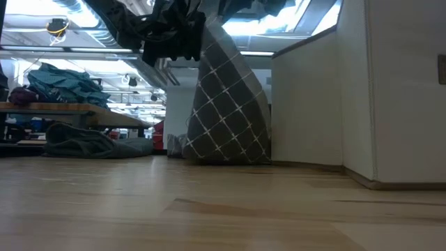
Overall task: Fold towel
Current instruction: Fold the gray patterned towel
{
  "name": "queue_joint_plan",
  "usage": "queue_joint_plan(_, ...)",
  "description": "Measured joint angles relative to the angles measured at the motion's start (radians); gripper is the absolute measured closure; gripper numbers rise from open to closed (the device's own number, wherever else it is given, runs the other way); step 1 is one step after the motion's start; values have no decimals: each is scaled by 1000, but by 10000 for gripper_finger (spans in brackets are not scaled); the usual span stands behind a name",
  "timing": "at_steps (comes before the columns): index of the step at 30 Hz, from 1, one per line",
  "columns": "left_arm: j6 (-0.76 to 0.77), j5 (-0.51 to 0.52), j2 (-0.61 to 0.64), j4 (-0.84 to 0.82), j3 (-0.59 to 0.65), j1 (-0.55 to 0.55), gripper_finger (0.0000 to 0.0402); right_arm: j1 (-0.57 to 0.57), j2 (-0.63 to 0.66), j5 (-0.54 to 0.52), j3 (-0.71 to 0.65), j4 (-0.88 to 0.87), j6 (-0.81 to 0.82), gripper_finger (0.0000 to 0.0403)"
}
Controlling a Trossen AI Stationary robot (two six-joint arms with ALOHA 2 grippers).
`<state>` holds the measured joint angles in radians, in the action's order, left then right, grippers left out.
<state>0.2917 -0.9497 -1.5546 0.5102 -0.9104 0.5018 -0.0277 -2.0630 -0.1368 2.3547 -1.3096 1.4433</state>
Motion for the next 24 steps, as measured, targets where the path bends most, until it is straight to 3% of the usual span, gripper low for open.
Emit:
queue_joint_plan(11, -37, -5, 102, 4, 0, 115, 399, -19, 112, -8, 0, -46, -271, 400)
queue_joint_plan(21, -42, 7, 166, 25, -1, 148, 380, -109, 262, -123, 0, -48, -506, 401)
queue_joint_plan(24, -44, 106, 167, 58, 0, 146, 361, -149, 308, -131, 0, -35, -576, 402)
